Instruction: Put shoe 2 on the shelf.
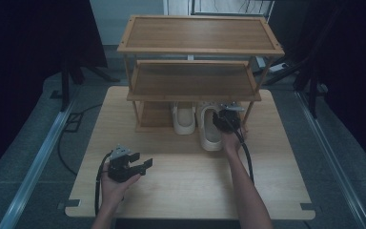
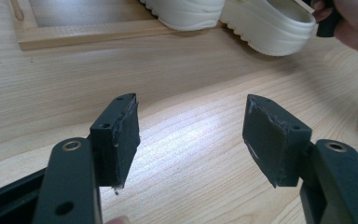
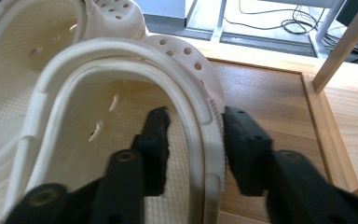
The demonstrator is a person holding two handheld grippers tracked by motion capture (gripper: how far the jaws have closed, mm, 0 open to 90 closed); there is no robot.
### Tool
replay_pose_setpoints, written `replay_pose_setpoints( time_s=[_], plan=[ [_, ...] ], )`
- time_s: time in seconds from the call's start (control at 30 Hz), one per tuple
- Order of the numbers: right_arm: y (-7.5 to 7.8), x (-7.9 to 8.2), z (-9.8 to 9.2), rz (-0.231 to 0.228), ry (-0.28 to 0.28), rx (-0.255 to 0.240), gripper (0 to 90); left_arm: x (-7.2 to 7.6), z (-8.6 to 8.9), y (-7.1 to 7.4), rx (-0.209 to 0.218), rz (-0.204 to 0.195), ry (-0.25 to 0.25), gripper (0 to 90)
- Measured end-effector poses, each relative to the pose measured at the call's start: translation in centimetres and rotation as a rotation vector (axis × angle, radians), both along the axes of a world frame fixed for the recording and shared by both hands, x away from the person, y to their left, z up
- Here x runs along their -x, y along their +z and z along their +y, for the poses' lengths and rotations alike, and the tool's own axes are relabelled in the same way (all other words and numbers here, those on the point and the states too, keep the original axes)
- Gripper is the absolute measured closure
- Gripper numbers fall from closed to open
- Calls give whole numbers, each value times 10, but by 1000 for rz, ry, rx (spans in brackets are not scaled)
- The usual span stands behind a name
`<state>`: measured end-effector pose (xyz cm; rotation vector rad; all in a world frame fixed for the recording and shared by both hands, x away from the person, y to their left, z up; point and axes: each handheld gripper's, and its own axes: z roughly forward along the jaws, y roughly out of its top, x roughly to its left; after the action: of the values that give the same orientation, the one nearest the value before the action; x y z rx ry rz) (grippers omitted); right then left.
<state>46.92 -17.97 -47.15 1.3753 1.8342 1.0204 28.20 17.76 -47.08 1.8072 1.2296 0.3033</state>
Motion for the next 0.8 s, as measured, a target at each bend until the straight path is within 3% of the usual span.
replay_pose_setpoints(
  time_s=[0.1,0.2,0.33,0.67,0.8],
  plan=[
    [2,9,3,20,15,13,463,-1,-1,-2,-5,6,-4,365],
    [7,23,2,-32,28,22,444,-1,-2,-2,-13,4,-4,365],
    [16,37,-4,-19,73,12,436,0,-3,-2,-14,5,-5,364],
    [28,92,-32,-5,181,15,624,0,-2,-1,-9,4,-2,365],
    [27,110,-43,12,234,23,765,0,-2,-1,-6,7,-6,365]
  ],
)
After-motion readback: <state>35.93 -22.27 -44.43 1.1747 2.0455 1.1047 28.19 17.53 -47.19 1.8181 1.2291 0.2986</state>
